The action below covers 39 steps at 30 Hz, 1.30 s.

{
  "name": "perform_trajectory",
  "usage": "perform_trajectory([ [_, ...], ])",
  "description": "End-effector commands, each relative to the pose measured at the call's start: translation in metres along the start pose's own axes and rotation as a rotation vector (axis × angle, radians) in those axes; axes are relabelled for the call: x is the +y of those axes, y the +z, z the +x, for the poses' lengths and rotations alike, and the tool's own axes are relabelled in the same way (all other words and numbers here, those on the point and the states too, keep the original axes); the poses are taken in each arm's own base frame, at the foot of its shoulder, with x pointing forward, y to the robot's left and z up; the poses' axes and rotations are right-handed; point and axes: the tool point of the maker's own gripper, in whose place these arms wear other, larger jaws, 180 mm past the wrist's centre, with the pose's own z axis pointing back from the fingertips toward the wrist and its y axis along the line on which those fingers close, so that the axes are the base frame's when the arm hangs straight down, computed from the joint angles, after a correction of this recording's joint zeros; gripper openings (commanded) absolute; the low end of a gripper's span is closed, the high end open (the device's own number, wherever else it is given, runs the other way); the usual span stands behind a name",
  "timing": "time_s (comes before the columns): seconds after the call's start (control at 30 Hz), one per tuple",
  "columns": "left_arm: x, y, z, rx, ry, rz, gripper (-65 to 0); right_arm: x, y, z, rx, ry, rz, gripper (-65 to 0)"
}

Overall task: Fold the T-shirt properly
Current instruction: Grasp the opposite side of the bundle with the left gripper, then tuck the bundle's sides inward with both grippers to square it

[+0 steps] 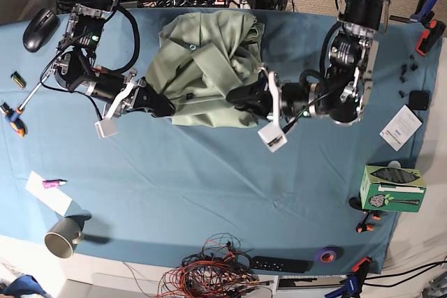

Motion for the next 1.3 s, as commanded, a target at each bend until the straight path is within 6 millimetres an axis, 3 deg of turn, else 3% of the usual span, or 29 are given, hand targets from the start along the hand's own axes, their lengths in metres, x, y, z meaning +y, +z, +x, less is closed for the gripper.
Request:
perform_trajectory([
  [0.0, 0.002, 0.005, 0.019, -0.042, -0.045, 0.01, -65.0, 0.0, 0.006, 0.018, -0.045, 0.035, -0.01, -65.0],
  [0.17, 0.021, 0.008, 0.028, -0.041, -0.081, 0.104, -65.0, -0.011, 0.006, 0.01, 0.006, 0.049, -0.073, -65.0],
  [0.43, 0.023, 0.008, 0.03, -0.044, -0.088, 0.111, -65.0, -0.016, 0.006, 0.007, 0.024, 0.054, -0.096, -65.0],
  [0.6, 0.041, 0.011, 0.027, -0.028, -0.047, 0.212, -65.0, -0.03, 0.007, 0.019, 0.0, 0.094, -0.179, -65.0],
  [0.87, 0.041, 0.011, 0.023, -0.018, -0.045, 0.218, -65.0, -0.034, 0.008, 0.036, -0.052, 0.126, -0.215, -65.0],
  [1.1, 0.041, 0.01, 0.019, -0.014, -0.036, 0.216, -65.0, -0.038, 0.009, 0.034, -0.036, 0.131, -0.233, -65.0],
  [1.27, 0.048, 0.012, 0.02, -0.019, -0.054, 0.261, -65.0, -0.051, 0.012, 0.025, 0.023, 0.15, -0.307, -65.0],
])
